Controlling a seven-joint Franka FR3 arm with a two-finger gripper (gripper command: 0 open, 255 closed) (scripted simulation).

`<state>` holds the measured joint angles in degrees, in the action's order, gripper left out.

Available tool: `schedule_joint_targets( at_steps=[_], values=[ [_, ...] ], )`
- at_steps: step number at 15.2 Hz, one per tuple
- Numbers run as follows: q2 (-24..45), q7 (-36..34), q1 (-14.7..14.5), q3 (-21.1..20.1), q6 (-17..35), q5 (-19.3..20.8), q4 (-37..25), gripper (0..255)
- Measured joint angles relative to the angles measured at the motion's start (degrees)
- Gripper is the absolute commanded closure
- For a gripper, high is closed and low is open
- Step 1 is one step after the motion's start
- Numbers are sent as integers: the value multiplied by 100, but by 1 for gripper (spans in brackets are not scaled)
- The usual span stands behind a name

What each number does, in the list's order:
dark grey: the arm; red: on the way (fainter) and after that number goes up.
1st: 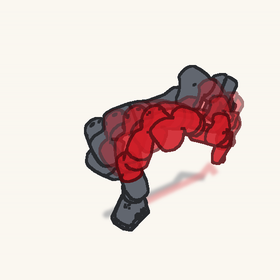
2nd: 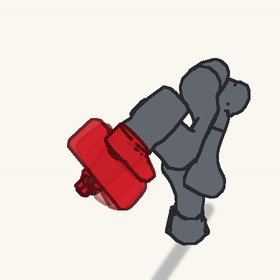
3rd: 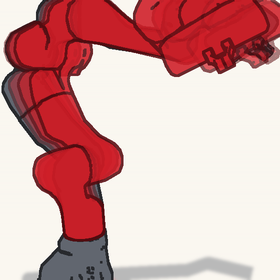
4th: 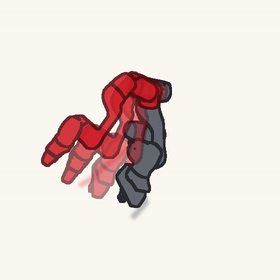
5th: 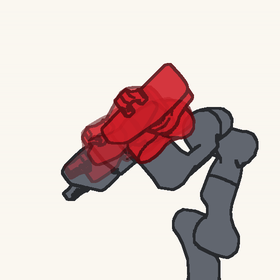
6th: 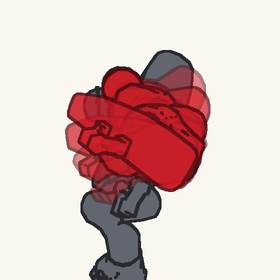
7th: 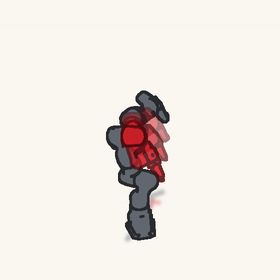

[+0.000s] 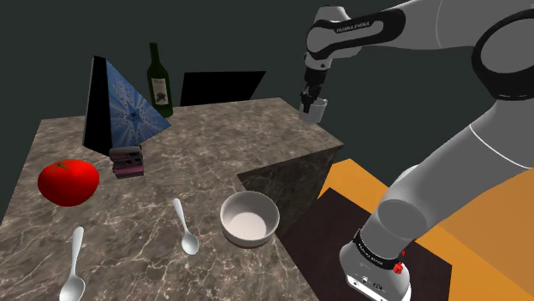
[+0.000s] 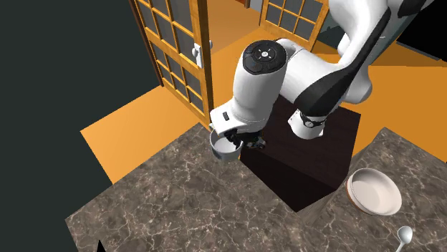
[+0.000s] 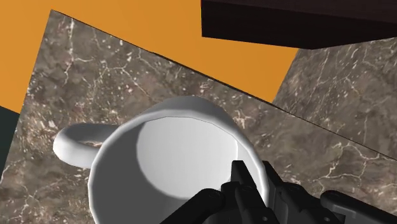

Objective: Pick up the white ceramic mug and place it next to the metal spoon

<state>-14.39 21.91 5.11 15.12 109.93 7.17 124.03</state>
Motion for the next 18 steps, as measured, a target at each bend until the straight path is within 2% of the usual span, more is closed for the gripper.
schedule_joint_targets(
  at_steps=[8,18],
  values=[
    [-258,-1164,-467,-775,-87,-174,263,255],
    [92,-2498,-1053,-1659,-184,-466,-103,255]
  ],
)
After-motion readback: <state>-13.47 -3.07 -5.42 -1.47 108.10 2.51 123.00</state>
